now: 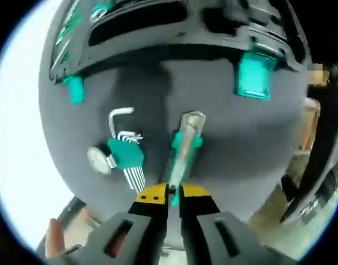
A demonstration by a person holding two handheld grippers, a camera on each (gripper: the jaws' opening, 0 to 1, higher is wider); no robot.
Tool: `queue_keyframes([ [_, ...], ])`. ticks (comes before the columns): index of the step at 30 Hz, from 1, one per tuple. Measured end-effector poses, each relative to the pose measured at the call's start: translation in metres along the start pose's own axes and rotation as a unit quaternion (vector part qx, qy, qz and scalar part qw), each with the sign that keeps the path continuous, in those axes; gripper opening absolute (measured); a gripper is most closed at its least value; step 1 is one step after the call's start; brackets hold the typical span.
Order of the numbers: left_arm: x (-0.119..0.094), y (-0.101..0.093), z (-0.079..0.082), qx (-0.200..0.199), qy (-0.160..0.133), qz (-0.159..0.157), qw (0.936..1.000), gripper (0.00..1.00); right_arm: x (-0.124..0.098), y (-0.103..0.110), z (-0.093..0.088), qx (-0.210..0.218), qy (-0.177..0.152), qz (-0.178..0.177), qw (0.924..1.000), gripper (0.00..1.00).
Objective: Pick up the tools and put them into their designated positions in the toolbox.
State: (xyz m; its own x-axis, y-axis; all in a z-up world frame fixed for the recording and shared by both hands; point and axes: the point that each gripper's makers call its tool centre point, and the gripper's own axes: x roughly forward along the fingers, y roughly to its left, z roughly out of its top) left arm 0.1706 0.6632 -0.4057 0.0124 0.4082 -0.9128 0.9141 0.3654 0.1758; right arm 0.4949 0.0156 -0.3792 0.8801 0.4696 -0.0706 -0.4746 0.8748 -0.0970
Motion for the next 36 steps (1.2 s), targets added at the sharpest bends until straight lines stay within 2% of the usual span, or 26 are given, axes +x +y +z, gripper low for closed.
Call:
queue_keyframes([
  [3,-0.001,-0.002,0.005,0.011,-0.010,-0.002,0.9999,0.06,0.000,-0.002,-0.001,0.003,0.000,-0.004,1.0000,0.10],
  [5,0.007,-0.009,0.002,0.053,0.009,-0.016,0.9984,0.08,-0.001,-0.004,-0.001,0.004,0.001,-0.008,1.0000,0.10],
  [7,0.014,-0.012,-0.001,0.067,0.036,-0.010,0.9971,0.13,-0.001,-0.005,-0.001,0.007,0.002,-0.011,0.9999,0.10],
  [8,0.019,-0.015,0.002,0.068,0.029,-0.010,0.9972,0.14,-0.001,-0.005,-0.002,0.008,0.002,-0.011,0.9999,0.10],
  [9,0.021,-0.015,0.003,0.066,0.027,-0.008,0.9974,0.16,-0.001,-0.005,-0.002,0.009,0.002,-0.011,0.9999,0.10],
  [10,0.025,-0.011,0.005,0.042,0.019,0.004,0.9989,0.17,-0.001,-0.005,-0.002,0.008,0.001,-0.010,0.9999,0.10],
  [12,0.025,-0.007,0.002,0.038,0.024,0.013,0.9989,0.16,0.000,-0.004,-0.001,0.004,0.001,-0.009,1.0000,0.10],
  [14,0.026,-0.003,0.004,0.021,0.015,0.026,0.9993,0.15,0.001,-0.004,-0.001,0.001,0.001,-0.009,1.0000,0.10],
  [17,0.025,-0.003,0.000,0.016,0.008,0.025,0.9995,0.14,0.001,-0.005,-0.002,0.003,0.001,-0.010,0.9999,0.10],
  [20,0.021,-0.001,-0.001,0.000,0.001,0.038,0.9993,0.12,0.001,-0.005,-0.002,0.003,0.001,-0.011,0.9999,0.10],
  [22,0.025,-0.005,0.000,-0.003,-0.006,0.034,0.9994,0.11,0.000,-0.006,-0.002,0.003,0.001,-0.013,0.9999,0.10],
  [23,0.030,-0.002,0.000,0.000,-0.009,0.044,0.9990,0.11,0.000,-0.006,-0.002,0.004,0.001,-0.013,0.9999,0.10],
  [24,0.030,0.001,-0.003,0.018,0.005,0.045,0.9988,0.12,0.000,-0.006,-0.002,0.004,0.001,-0.013,0.9999,0.10],
  [27,0.028,-0.001,0.001,0.011,0.002,0.043,0.9990,0.12,0.001,-0.006,-0.002,0.004,0.001,-0.013,0.9999,0.10],
  [36,0.020,0.002,-0.003,-0.021,-0.013,0.081,0.9964,0.09,0.002,-0.007,-0.003,0.008,0.001,-0.014,0.9999,0.10],
])
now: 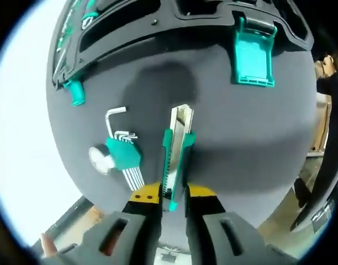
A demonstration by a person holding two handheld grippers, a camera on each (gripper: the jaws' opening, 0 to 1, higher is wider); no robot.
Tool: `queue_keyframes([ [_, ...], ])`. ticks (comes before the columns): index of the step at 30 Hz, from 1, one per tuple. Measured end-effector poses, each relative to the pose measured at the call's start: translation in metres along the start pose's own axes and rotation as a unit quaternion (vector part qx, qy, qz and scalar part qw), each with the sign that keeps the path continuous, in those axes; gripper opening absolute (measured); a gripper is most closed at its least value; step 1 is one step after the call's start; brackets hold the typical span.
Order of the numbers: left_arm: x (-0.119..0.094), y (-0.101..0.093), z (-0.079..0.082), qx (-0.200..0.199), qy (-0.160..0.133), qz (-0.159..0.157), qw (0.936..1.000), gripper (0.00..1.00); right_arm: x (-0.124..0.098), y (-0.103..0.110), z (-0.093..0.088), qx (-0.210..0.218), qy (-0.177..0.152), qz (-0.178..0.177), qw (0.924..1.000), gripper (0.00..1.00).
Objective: Pick up the tools and put them into their designated positions in the toolbox.
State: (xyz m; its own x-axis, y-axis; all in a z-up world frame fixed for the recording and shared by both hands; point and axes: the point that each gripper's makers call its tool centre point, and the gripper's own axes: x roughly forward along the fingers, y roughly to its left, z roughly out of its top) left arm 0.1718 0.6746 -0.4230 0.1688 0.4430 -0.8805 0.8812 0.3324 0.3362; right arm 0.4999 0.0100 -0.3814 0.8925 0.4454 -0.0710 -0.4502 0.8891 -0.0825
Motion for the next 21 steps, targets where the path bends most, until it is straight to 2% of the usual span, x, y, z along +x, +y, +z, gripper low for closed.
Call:
queue_keyframes([
  [2,-0.009,0.007,0.004,0.005,-0.009,0.039,0.9992,0.03,0.000,0.001,0.000,0.001,0.000,0.002,1.0000,0.10],
  [3,-0.011,0.007,0.008,-0.013,-0.027,0.040,0.9987,0.00,0.000,0.001,-0.001,0.002,0.000,0.002,1.0000,0.10],
  [4,-0.009,0.003,0.009,-0.023,-0.038,0.024,0.9987,0.00,0.000,0.001,-0.001,0.002,0.000,0.003,1.0000,0.10],
  [5,-0.008,0.003,0.010,-0.023,-0.042,0.023,0.9986,0.00,0.001,0.002,-0.001,0.002,0.000,0.003,1.0000,0.10],
  [6,-0.011,0.003,0.014,-0.011,-0.037,0.029,0.9988,0.00,0.001,0.002,-0.001,0.002,0.000,0.004,1.0000,0.10],
  [7,-0.013,0.003,0.010,0.012,-0.019,0.032,0.9993,0.00,0.001,0.002,-0.001,0.003,0.000,0.004,1.0000,0.10],
  [8,-0.013,0.002,0.010,0.011,-0.017,0.033,0.9993,0.00,0.001,0.002,-0.001,0.003,0.000,0.004,1.0000,0.10],
  [9,-0.020,0.009,0.010,0.002,-0.015,0.054,0.9984,0.00,0.001,0.002,-0.001,0.004,0.000,0.005,1.0000,0.10],
  [10,-0.026,0.014,0.012,-0.029,-0.020,0.076,0.9965,0.00,0.001,0.002,-0.001,0.004,0.000,0.005,1.0000,0.10],
  [11,-0.038,0.022,0.012,-0.082,-0.025,0.106,0.9907,0.00,0.000,0.002,-0.001,0.005,-0.001,0.006,1.0000,0.10],
  [12,-0.046,0.028,0.012,-0.108,-0.032,0.134,0.9846,0.00,0.000,0.002,-0.001,0.006,-0.001,0.006,1.0000,0.10],
  [13,-0.058,0.038,0.018,-0.148,-0.067,0.176,0.9710,0.00,0.001,0.002,-0.001,0.006,-0.001,0.005,1.0000,0.11],
  [14,-0.062,0.042,0.020,-0.160,-0.081,0.190,0.9653,0.00,0.001,0.002,-0.001,0.006,-0.001,0.006,1.0000,0.11],
  [15,-0.076,0.050,0.025,-0.208,-0.126,0.232,0.9419,0.00,0.001,0.002,-0.002,0.007,0.000,0.006,1.0000,0.11],
  [16,-0.083,0.050,0.029,-0.233,-0.155,0.240,0.9295,0.00,0.001,0.002,-0.002,0.007,0.000,0.007,1.0000,0.11],
  [17,-0.093,0.048,0.039,-0.277,-0.216,0.241,0.9048,0.00,0.001,0.003,-0.002,0.007,0.000,0.007,1.0000,0.11],
  [18,-0.103,0.049,0.046,-0.313,-0.266,0.248,0.8771,0.00,0.001,0.003,-0.002,0.008,-0.001,0.007,0.9999,0.11],
  [19,-0.121,0.055,0.049,-0.364,-0.331,0.277,0.8252,0.00,0.001,0.003,-0.002,0.008,-0.001,0.008,0.9999,0.11],
  [20,-0.133,0.060,0.047,-0.398,-0.378,0.295,0.7824,0.00,0.001,0.003,-0.002,0.009,-0.001,0.009,0.9999,0.11],
  [21,-0.154,0.060,0.048,-0.414,-0.436,0.326,0.7298,0.02,0.001,0.004,-0.002,0.010,-0.001,0.010,0.9999,0.11],
])
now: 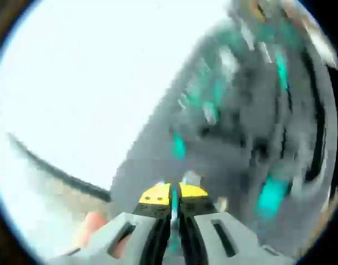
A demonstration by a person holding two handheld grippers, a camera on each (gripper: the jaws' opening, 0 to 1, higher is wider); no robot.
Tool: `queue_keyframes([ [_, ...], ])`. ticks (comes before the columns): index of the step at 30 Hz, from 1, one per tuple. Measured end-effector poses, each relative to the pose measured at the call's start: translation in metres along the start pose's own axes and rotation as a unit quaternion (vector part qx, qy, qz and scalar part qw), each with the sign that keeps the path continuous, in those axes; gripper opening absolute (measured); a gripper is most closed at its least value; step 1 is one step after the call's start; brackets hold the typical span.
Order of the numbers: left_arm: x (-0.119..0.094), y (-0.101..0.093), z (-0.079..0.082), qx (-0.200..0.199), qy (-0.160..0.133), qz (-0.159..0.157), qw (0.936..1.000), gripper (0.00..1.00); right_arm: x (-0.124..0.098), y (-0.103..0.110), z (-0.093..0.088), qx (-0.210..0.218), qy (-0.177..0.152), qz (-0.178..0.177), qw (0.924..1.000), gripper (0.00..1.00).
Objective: Pick up the tools and put them into their designated positions in the toolbox.
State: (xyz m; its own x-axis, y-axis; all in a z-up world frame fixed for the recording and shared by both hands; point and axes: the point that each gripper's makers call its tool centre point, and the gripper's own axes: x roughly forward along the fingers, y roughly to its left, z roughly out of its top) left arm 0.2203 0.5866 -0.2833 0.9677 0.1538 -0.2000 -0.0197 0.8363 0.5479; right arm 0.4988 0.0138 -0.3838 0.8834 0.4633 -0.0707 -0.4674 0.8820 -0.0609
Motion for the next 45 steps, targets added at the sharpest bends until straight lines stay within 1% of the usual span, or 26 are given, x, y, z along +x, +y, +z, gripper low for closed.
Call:
queue_keyframes([
  [2,-0.016,0.014,0.033,-0.106,-0.129,0.060,0.9842,0.13,0.000,0.000,0.000,0.001,0.000,0.000,1.0000,0.11],
  [4,-0.048,0.047,0.060,-0.212,-0.262,0.159,0.9281,0.28,-0.001,0.000,0.000,0.001,0.000,0.000,1.0000,0.11],
  [5,-0.074,0.076,0.064,-0.260,-0.327,0.238,0.8765,0.43,-0.001,0.001,0.000,0.001,0.000,0.000,1.0000,0.11],
  [6,-0.082,0.084,0.064,-0.277,-0.348,0.259,0.8577,0.52,0.000,0.000,0.000,0.001,0.000,0.000,1.0000,0.11],
  [7,-0.095,0.094,0.066,-0.332,-0.400,0.279,0.8078,0.62,0.000,0.000,-0.001,0.001,0.000,0.000,1.0000,0.11],
  [10,-0.096,0.097,0.065,-0.228,-0.350,0.347,0.8397,0.64,0.000,-0.001,0.000,0.005,0.000,0.001,1.0000,0.11],
  [11,-0.101,0.097,0.074,-0.174,-0.346,0.380,0.8401,0.61,-0.001,-0.001,0.000,0.007,0.000,0.001,1.0000,0.11],
  [12,-0.093,0.096,0.072,-0.191,-0.335,0.368,0.8460,0.54,-0.001,-0.001,0.000,0.009,0.000,0.000,1.0000,0.11],
  [14,-0.060,0.081,0.078,-0.131,-0.295,0.280,0.9041,0.38,-0.003,-0.002,0.000,0.014,0.000,0.000,0.9999,0.11],
  [15,-0.033,0.057,0.080,-0.039,-0.248,0.182,0.9508,0.38,-0.003,-0.002,0.000,0.016,0.000,0.000,0.9999,0.11],
  [16,-0.018,0.036,0.071,-0.015,-0.208,0.103,0.9726,0.44,-0.004,-0.002,0.000,0.018,0.000,0.001,0.9998,0.11],
  [17,-0.006,0.022,0.058,0.026,-0.151,0.041,0.9874,0.52,-0.004,-0.002,0.000,0.020,0.000,0.002,0.9998,0.11],
  [19,0.003,0.004,0.029,0.087,-0.050,-0.031,0.9945,0.51,-0.004,-0.001,0.000,0.022,0.000,0.005,0.9998,0.11],
  [22,0.001,-0.016,-0.028,0.229,0.118,-0.129,0.9577,0.47,-0.002,0.001,0.000,0.020,0.000,0.008,0.9998,0.11],
  [23,-0.003,-0.012,-0.048,0.341,0.180,-0.137,0.9125,0.46,-0.001,0.001,0.000,0.019,0.000,0.007,0.9998,0.11],
  [24,-0.008,-0.015,-0.063,0.364,0.219,-0.164,0.8905,0.41,-0.001,0.001,0.000,0.019,0.000,0.007,0.9998,0.11],
  [25,-0.011,-0.019,-0.074,0.359,0.247,-0.183,0.8813,0.39,-0.002,0.001,-0.001,0.021,0.000,0.006,0.9998,0.12],
  [26,-0.017,-0.031,-0.085,0.378,0.271,-0.206,0.8607,0.38,-0.002,0.000,-0.001,0.021,0.000,0.005,0.9998,0.12],
  [28,-0.011,-0.034,-0.102,0.384,0.286,-0.228,0.8479,0.39,-0.002,0.000,-0.001,0.022,0.000,0.004,0.9997,0.12],
  [29,-0.010,-0.033,-0.110,0.405,0.300,-0.238,0.8301,0.38,-0.003,0.000,-0.001,0.022,0.000,0.005,0.9997,0.12],
  [32,-0.010,-0.030,-0.140,0.397,0.353,-0.260,0.8064,0.34,-0.003,0.001,-0.001,0.024,0.000,0.006,0.9997,0.12],
  [37,0.000,-0.032,-0.160,0.363,0.376,-0.273,0.8076,0.36,-0.002,0.002,-0.001,0.024,-0.001,0.011,0.9997,0.12],
  [38,0.004,-0.033,-0.162,0.385,0.374,-0.286,0.7939,0.35,-0.002,0.002,-0.001,0.025,-0.001,0.012,0.9996,0.12],
  [40,0.007,-0.032,-0.161,0.376,0.387,-0.300,0.7870,0.37,0.000,0.002,-0.001,0.027,0.000,0.013,0.9996,0.12],
  [44,0.013,-0.032,-0.165,0.376,0.406,-0.351,0.7554,0.44,0.001,0.003,-0.002,0.032,0.000,0.019,0.9993,0.12],
  [45,0.012,-0.036,-0.165,0.378,0.416,-0.371,0.7394,0.44,0.001,0.004,-0.002,0.033,0.000,0.021,0.9993,0.12],
])
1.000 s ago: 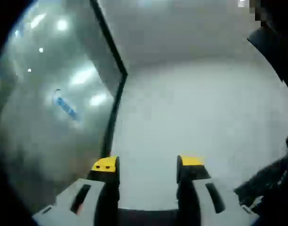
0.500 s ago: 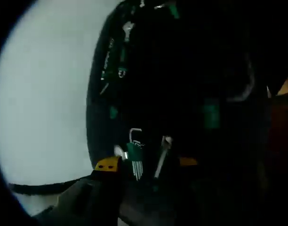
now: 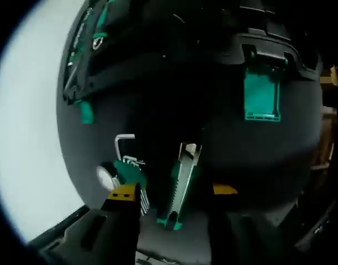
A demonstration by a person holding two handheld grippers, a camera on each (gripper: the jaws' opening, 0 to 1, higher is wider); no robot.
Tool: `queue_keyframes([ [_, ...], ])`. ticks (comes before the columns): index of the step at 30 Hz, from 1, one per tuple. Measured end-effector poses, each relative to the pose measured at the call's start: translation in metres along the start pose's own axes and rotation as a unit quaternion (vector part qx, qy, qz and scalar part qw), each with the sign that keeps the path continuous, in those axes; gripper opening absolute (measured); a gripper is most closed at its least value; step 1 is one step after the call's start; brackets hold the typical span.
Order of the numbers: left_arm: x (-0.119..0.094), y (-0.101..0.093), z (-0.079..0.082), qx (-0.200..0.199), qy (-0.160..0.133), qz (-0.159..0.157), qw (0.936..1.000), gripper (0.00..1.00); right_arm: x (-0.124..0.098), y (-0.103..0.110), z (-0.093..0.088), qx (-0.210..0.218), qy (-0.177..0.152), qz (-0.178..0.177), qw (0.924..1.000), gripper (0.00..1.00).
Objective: Pick up the tools and put them into their designated positions in the toolbox.
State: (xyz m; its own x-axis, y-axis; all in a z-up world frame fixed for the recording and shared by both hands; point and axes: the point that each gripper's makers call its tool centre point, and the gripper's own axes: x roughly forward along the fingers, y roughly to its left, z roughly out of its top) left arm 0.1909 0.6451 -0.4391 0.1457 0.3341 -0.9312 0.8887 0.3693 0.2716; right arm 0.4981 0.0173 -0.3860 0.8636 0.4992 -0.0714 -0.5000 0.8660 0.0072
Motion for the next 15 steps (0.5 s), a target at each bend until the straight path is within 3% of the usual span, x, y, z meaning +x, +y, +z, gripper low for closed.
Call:
queue_keyframes([
  [2,0.004,-0.002,0.002,0.018,0.012,-0.042,0.9989,0.43,-0.001,0.002,0.000,0.000,-0.001,0.001,1.0000,0.12],
  [5,0.008,-0.022,-0.002,0.017,0.055,-0.131,0.9898,0.24,0.000,0.002,0.000,0.000,-0.001,0.003,1.0000,0.12],
  [6,0.008,-0.013,0.001,0.026,0.056,-0.111,0.9919,0.22,0.000,0.002,0.000,0.000,-0.002,0.004,1.0000,0.12],
  [7,0.006,-0.015,-0.001,0.013,0.069,-0.117,0.9906,0.20,-0.001,0.002,0.000,0.001,-0.002,0.004,1.0000,0.12],
  [9,0.003,-0.013,0.003,0.032,0.058,-0.094,0.9933,0.18,-0.001,0.002,0.000,0.002,-0.002,0.006,1.0000,0.12],
  [12,-0.013,-0.009,0.013,-0.009,0.018,-0.047,0.9987,0.16,0.000,0.002,0.000,0.003,-0.002,0.008,1.0000,0.12],
  [15,-0.042,0.002,0.022,-0.051,-0.041,0.002,0.9978,0.16,0.001,0.003,0.000,0.003,-0.001,0.010,0.9999,0.12],
])
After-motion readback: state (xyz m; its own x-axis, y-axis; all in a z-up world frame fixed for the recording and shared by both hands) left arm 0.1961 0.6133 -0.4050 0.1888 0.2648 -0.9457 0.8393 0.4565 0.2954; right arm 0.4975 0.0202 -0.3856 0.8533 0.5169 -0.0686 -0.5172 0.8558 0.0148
